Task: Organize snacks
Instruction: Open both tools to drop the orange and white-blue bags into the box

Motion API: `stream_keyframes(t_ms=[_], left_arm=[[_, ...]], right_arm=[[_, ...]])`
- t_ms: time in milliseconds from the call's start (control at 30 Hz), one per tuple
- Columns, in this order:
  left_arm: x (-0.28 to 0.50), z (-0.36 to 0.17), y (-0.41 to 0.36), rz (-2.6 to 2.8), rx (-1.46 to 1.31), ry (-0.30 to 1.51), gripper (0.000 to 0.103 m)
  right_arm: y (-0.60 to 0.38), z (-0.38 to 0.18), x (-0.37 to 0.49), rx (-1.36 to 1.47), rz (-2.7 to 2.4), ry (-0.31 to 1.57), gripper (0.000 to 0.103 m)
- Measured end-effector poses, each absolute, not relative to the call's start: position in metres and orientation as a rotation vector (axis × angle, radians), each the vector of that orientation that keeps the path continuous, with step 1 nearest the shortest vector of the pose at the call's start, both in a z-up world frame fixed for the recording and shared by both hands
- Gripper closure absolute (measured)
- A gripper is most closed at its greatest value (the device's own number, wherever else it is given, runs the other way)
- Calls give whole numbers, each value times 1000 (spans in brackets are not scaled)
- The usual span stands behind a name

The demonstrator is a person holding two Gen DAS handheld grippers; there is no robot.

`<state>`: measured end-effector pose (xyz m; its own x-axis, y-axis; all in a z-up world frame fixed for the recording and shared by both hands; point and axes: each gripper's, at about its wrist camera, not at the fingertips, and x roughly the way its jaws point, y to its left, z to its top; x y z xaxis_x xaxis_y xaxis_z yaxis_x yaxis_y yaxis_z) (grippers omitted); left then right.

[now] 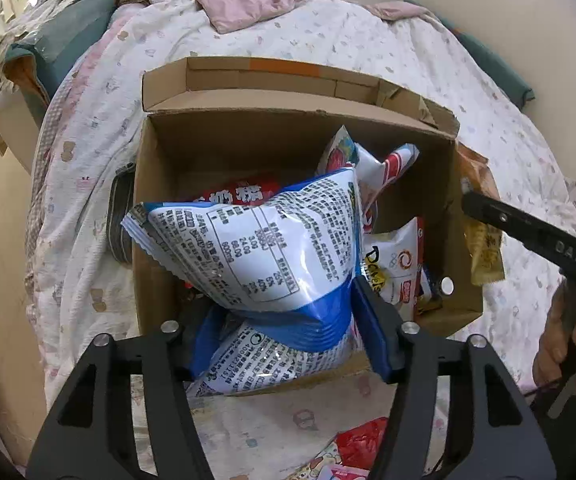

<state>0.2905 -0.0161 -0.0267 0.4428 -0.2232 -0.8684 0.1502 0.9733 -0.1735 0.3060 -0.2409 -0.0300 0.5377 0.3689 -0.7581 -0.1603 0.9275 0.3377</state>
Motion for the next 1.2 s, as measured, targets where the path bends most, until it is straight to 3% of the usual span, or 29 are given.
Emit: stream_keyframes(t_ms=[133,367,500,633,733,1200], left_arm=[[290,-31,-17,-196,-41,1111,24],[285,-18,-15,-178,-3,1073,24],[279,9,-4,-96,1,940,24],[279,21,9,-79,-41,892,20],[280,17,11,-87,-65,918,19],[272,1,-10,-118,-26,967,19]], right_arm=[[-240,-33,311,238,304,958,70],[-236,-30,313,247,309,949,69],[-237,-30,313,256,309,951,65],[-243,-27,311,300,323,931,45],[-250,-20,306,327,320,884,15],[-258,-16,304,356,333,883,14]])
